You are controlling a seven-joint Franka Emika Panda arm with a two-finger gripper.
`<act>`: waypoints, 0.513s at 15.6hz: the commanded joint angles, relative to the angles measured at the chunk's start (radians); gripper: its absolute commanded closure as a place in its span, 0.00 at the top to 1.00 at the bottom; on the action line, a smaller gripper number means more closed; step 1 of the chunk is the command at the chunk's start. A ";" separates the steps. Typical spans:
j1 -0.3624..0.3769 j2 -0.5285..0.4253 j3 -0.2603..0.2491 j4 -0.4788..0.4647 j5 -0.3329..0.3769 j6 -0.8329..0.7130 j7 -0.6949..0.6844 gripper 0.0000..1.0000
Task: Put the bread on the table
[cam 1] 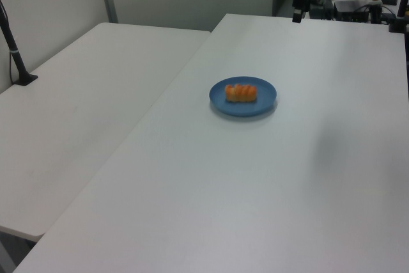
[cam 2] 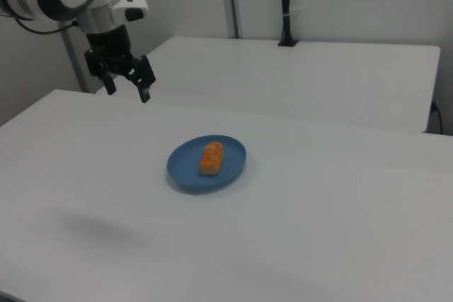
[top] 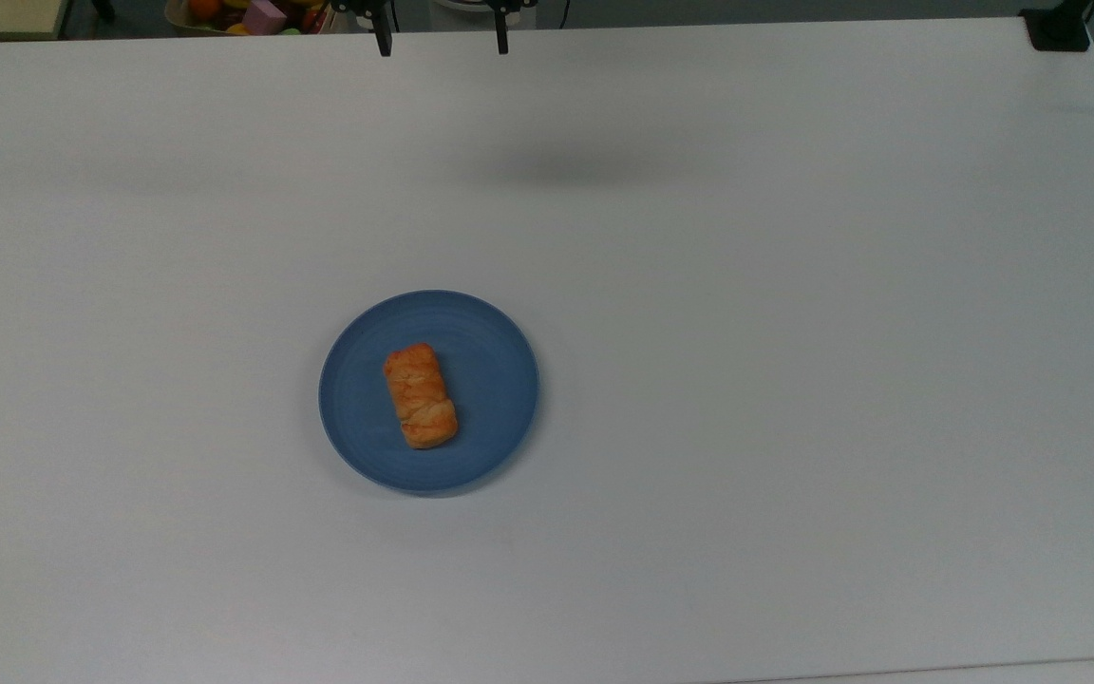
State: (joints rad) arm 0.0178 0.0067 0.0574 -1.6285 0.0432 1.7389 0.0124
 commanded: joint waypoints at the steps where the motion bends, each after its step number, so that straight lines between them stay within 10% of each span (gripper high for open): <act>1: 0.008 -0.008 -0.002 -0.020 0.015 -0.025 -0.031 1.00; 8: 0.022 0.022 -0.001 -0.028 0.006 -0.032 -0.034 1.00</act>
State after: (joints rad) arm 0.0338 0.0148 0.0609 -1.6580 0.0432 1.7340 0.0015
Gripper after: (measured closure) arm 0.000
